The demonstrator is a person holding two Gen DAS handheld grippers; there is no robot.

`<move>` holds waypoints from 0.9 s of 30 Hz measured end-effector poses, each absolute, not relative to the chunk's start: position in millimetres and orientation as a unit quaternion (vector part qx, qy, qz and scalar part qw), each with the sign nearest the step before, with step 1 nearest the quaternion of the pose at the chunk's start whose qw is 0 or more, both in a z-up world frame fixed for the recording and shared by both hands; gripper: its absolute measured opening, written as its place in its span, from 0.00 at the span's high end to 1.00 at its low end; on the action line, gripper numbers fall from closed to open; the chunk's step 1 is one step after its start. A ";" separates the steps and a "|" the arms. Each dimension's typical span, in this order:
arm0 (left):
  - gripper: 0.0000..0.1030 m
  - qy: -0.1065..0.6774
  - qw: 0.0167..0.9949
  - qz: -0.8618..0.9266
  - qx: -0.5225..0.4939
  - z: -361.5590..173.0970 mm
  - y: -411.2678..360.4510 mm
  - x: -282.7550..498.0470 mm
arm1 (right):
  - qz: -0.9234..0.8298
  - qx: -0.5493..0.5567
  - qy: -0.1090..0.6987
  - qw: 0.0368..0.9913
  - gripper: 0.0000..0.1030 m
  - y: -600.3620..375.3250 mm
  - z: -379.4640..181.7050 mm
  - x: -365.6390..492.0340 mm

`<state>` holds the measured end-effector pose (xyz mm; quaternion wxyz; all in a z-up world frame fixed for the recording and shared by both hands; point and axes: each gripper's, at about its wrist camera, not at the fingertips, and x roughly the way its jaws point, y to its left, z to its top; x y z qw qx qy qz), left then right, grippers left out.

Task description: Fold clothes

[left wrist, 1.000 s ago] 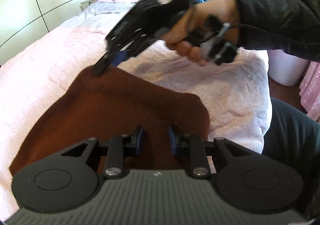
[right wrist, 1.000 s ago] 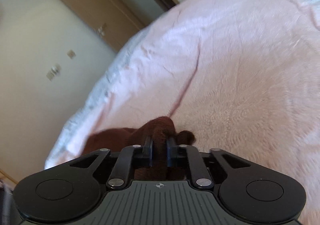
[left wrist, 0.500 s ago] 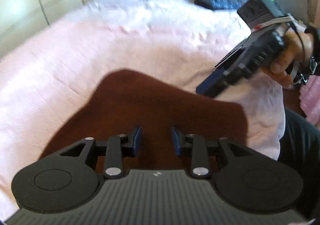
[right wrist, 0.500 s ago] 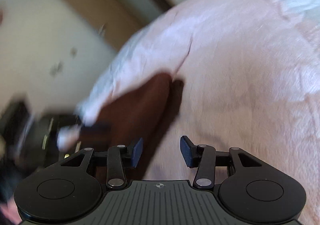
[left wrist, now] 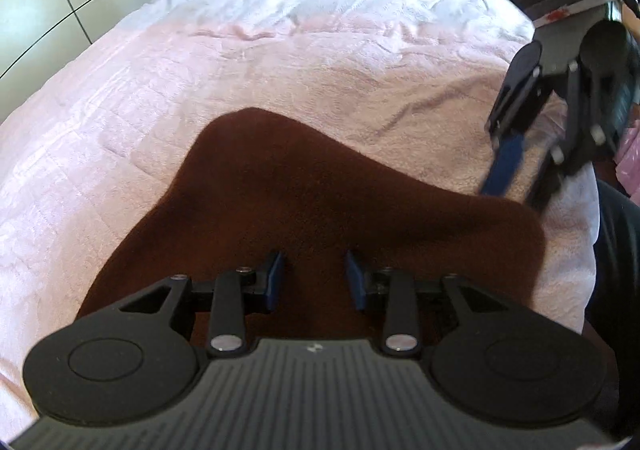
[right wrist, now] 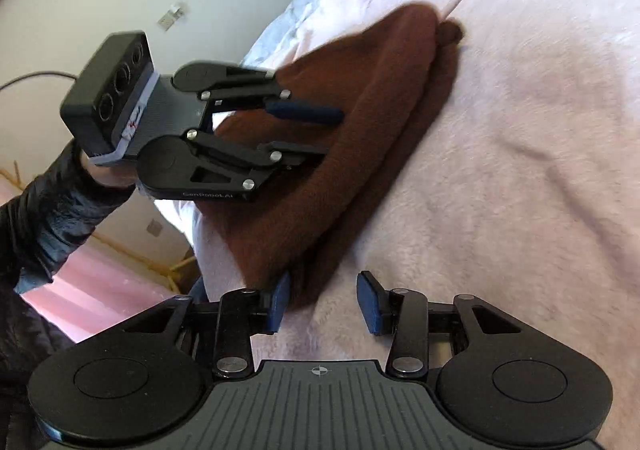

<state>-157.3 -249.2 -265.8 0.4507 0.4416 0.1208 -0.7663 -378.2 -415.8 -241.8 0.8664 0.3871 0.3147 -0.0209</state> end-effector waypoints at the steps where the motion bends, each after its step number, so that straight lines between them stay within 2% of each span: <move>1: 0.69 0.118 0.454 -0.766 0.441 -261.0 -245.9 -156.0 | -0.043 0.394 0.293 0.870 0.58 -417.9 -238.9 -386.8; 4: 0.69 0.100 0.471 -0.759 0.438 -247.4 -234.7 -146.7 | -0.102 0.427 0.214 0.873 0.19 -429.6 -234.5 -406.0; 8: 0.69 0.101 0.521 -0.732 0.427 -234.8 -230.5 -106.1 | -0.111 0.464 0.152 0.866 0.19 -452.4 -239.7 -392.6; 13: 0.69 0.157 0.564 -0.694 0.419 -254.1 -240.3 -47.2 | -0.120 0.474 0.153 0.859 0.19 -494.5 -256.3 -338.9; 14: 0.67 0.166 0.562 -0.693 0.419 -262.6 -240.5 -40.2 | -0.132 0.474 0.164 0.855 0.20 -503.0 -262.9 -326.4; 16: 0.67 0.178 0.566 -0.698 0.402 -274.6 -238.7 -33.8 | -0.155 0.464 0.189 0.852 0.46 -515.5 -273.4 -305.6; 17: 0.67 0.182 0.569 -0.698 0.394 -277.7 -238.4 -32.0 | -0.157 0.462 0.198 0.850 0.64 -520.2 -277.7 -296.8; 18: 0.67 0.183 0.572 -0.699 0.390 -278.7 -238.7 -30.9 | -0.156 0.463 0.206 0.848 0.69 -524.9 -281.8 -288.3; 20: 0.67 0.186 0.579 -0.698 0.377 -273.1 -233.8 -26.9 | -0.157 0.471 0.214 0.841 0.74 -532.1 -286.7 -280.3; 23: 0.64 0.190 0.592 -0.696 0.358 -261.1 -224.0 -20.2 | -0.160 0.480 0.217 0.835 0.73 -535.0 -285.9 -278.3; 27: 0.67 0.196 0.609 -0.693 0.332 -245.1 -210.9 -11.2 | -0.198 0.408 0.233 0.860 0.73 -505.1 -248.7 -298.9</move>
